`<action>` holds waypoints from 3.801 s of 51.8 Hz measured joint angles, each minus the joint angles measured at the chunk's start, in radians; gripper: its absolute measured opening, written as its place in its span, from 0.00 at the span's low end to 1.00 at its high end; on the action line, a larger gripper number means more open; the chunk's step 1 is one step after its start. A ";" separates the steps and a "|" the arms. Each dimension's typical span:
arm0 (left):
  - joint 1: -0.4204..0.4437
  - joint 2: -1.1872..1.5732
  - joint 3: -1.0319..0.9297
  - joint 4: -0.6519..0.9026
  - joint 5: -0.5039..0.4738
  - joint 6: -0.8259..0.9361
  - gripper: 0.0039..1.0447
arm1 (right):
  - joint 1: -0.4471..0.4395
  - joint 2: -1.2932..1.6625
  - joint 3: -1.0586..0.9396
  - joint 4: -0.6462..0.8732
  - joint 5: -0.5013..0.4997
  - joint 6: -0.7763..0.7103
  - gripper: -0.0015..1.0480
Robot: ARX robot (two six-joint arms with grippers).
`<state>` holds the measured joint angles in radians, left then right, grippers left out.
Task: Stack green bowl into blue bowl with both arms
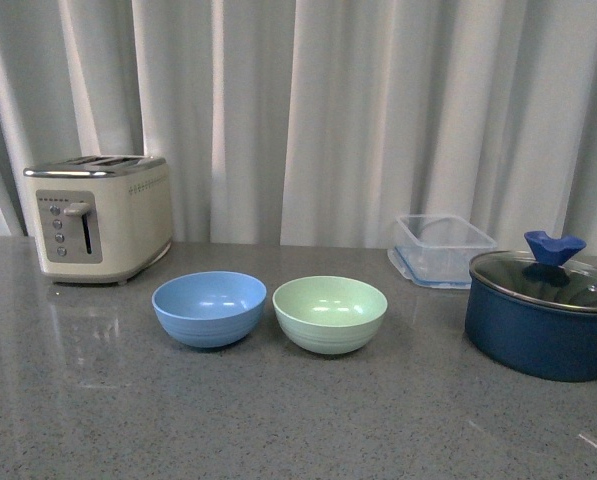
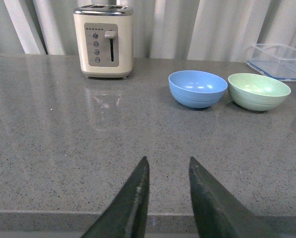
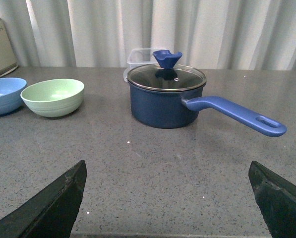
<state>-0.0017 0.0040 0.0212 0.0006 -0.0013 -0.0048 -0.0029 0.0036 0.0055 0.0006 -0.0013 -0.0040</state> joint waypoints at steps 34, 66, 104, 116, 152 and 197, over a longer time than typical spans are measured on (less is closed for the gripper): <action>0.000 -0.001 0.000 0.000 0.001 0.000 0.94 | 0.301 1.493 1.067 -0.443 0.083 0.058 0.90; 0.000 -0.001 0.000 0.000 0.001 0.000 0.94 | 0.310 2.021 1.689 -0.463 -0.019 0.092 0.90; 0.000 -0.001 0.000 0.000 0.001 0.000 0.94 | 0.283 2.330 2.052 -0.566 -0.057 0.113 0.90; 0.000 -0.001 0.000 0.000 0.001 0.000 0.94 | 0.264 2.346 2.051 -0.555 -0.080 0.106 0.90; 0.000 0.000 0.000 0.000 0.001 0.000 0.94 | 0.246 2.318 1.940 -0.465 -0.114 0.113 0.01; 0.000 -0.001 0.000 0.000 0.001 0.000 0.94 | 0.295 2.280 2.132 -0.542 -0.177 0.086 0.01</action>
<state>-0.0017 0.0032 0.0212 0.0006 -0.0002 -0.0044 0.2924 2.2841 2.1372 -0.5419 -0.1783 0.0818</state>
